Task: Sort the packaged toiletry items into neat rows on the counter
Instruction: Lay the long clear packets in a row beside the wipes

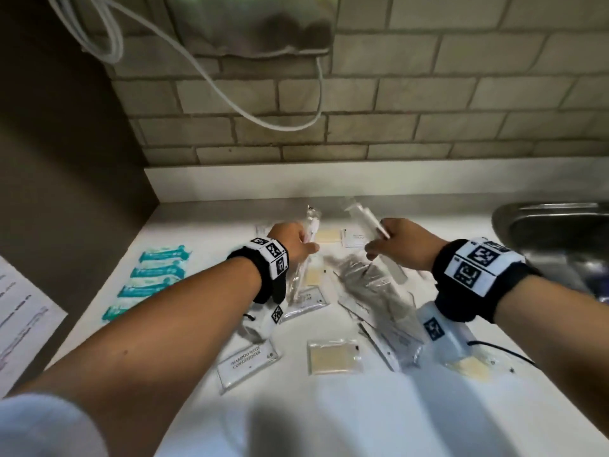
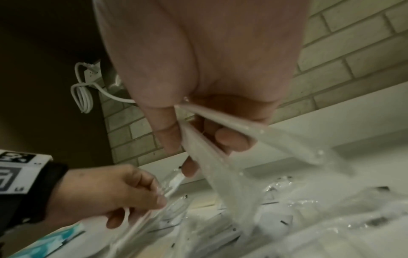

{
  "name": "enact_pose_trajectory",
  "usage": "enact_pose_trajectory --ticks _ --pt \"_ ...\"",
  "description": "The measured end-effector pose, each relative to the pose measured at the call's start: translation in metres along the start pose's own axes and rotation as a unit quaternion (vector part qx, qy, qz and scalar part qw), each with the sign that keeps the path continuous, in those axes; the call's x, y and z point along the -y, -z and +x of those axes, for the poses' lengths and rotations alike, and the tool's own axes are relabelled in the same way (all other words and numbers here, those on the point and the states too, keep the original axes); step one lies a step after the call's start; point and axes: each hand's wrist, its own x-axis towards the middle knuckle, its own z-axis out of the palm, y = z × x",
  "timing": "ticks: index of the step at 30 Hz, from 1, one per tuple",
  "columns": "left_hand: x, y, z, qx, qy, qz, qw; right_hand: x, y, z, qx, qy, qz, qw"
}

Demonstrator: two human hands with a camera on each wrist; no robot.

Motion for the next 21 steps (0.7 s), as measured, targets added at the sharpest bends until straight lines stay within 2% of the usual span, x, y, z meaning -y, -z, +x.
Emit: enact_pose_trajectory --ticks 2,4,7,9,11,12,17,21 --pt "-0.001 -0.01 0.005 0.025 0.031 0.013 0.999 -0.006 0.005 0.005 0.011 -0.011 0.061 0.998" --pt "0.0 -0.015 0.007 0.014 0.056 0.021 0.998 -0.012 0.005 0.008 0.033 -0.029 0.097 0.994" --pt "-0.008 -0.017 -0.001 -0.038 0.013 0.023 0.999 -0.02 0.001 0.008 0.063 -0.047 0.074 0.994" --pt "-0.02 -0.024 -0.011 0.003 -0.025 0.068 0.997 -0.026 -0.004 0.006 0.07 -0.061 0.05 0.994" --pt "-0.033 -0.036 -0.022 0.094 -0.027 0.14 0.985 -0.03 -0.007 0.004 0.075 -0.077 0.029 0.994" --pt "-0.037 -0.042 -0.026 0.12 -0.016 0.162 0.979 -0.033 -0.009 0.003 0.076 -0.084 0.017 0.993" --pt "-0.05 -0.055 -0.038 0.124 0.005 0.199 0.972 -0.043 -0.018 -0.001 0.091 -0.11 -0.111 0.983" --pt "-0.067 -0.058 -0.051 0.134 0.014 0.185 0.973 -0.053 -0.031 -0.002 0.09 -0.136 -0.175 0.971"
